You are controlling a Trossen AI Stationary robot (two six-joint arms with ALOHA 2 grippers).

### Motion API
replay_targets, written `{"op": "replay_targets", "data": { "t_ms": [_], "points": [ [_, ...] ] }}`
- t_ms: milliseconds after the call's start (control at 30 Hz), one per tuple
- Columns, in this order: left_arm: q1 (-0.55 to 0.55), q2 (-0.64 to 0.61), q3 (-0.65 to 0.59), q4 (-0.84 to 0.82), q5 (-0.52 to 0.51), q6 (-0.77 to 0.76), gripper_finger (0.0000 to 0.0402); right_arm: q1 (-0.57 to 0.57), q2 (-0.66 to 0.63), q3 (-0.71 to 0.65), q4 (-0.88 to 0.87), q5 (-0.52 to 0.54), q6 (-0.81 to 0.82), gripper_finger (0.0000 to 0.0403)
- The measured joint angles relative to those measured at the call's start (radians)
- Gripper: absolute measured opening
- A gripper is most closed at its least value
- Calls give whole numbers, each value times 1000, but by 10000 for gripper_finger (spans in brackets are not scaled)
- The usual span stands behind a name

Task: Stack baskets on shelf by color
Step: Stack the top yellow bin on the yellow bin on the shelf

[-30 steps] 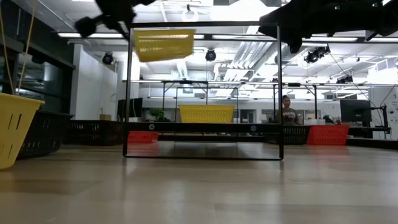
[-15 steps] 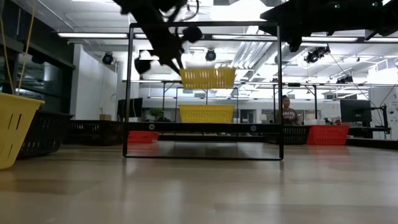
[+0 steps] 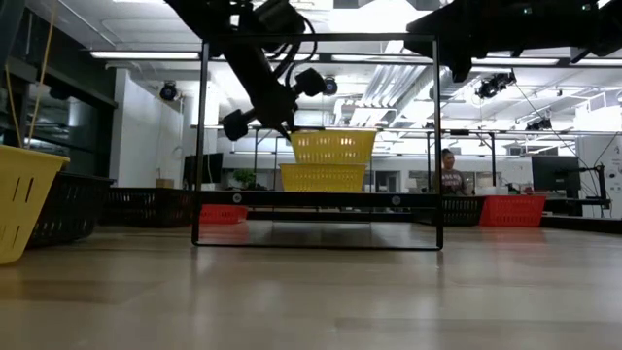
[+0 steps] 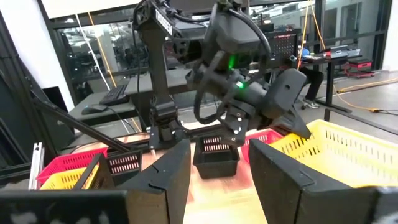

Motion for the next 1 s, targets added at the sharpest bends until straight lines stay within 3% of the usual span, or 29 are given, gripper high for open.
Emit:
{"op": "replay_targets", "data": {
  "t_ms": [467, 800, 1000],
  "points": [
    [3, 0, 0, -19, 10, -7, 7, 0, 0, 0, -8, 0, 0, 151],
    [3, -6, 0, -21, -49, -7, 5, 0, 0, 0, -8, 1, -8, 151],
    [2, -6, 0, -115, -42, -9, 2, 0, 0, 0, -8, 1, -8, 151]
  ]
}}
